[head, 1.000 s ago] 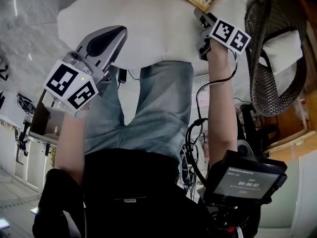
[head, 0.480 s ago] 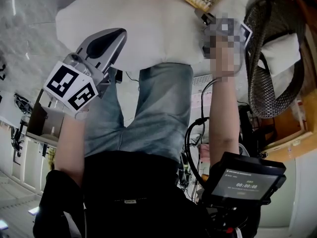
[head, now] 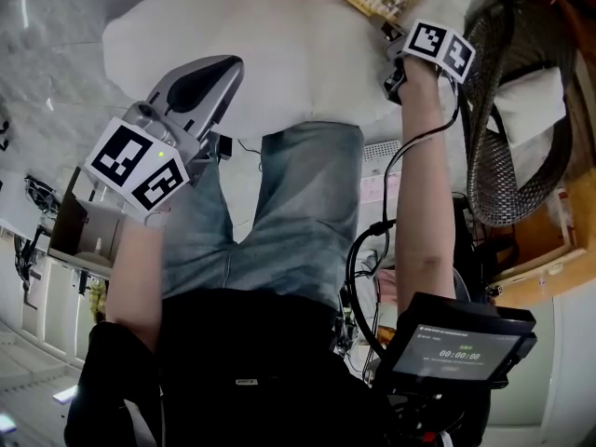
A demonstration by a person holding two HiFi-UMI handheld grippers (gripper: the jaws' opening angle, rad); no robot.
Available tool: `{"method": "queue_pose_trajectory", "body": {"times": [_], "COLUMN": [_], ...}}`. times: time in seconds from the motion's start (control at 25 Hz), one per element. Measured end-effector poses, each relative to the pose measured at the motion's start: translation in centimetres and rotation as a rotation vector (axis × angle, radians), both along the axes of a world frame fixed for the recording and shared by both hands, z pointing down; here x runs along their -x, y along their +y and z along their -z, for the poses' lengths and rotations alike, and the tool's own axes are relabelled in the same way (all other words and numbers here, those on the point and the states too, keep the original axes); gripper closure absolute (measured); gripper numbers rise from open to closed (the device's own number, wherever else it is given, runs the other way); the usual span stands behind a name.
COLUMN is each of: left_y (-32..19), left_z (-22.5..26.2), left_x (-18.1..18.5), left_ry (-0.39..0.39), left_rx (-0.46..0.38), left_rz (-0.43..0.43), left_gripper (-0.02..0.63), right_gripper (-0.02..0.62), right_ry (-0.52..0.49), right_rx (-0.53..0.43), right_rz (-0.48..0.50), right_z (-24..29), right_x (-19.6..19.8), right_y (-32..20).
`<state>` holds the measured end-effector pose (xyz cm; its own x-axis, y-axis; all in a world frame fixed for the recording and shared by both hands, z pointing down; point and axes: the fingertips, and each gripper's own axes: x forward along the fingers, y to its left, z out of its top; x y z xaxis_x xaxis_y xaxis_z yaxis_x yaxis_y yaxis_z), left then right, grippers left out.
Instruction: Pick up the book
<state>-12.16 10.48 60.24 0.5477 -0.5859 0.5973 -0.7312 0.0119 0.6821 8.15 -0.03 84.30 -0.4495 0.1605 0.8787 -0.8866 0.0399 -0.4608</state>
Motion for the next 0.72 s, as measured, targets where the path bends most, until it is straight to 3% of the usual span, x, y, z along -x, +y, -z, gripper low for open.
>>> {"method": "queue_pose_trajectory", "body": {"times": [0.64,0.68,0.72], "left_y": [-0.4,-0.4,-0.4], "left_z": [-0.2,-0.2,-0.2], "left_x": [-1.2,-1.3,-1.4], "left_ry": [0.013,0.013,0.014], "left_rx": [-0.001,-0.002,-0.003], "left_rz": [0.001,0.001,0.003], "left_gripper": [0.592,0.592,0.592], "right_gripper": [0.342,0.351,0.411], "right_ry": [0.069,0.08,0.093], "right_rx": [0.014,0.007,-0.004], "right_rz": [0.027,0.035,0.046], "right_z": [-2.1,-2.2,-2.2], "right_x": [-1.1,-1.2,-1.4], "right_y": [-0.7,-0.7,-0.8]}}
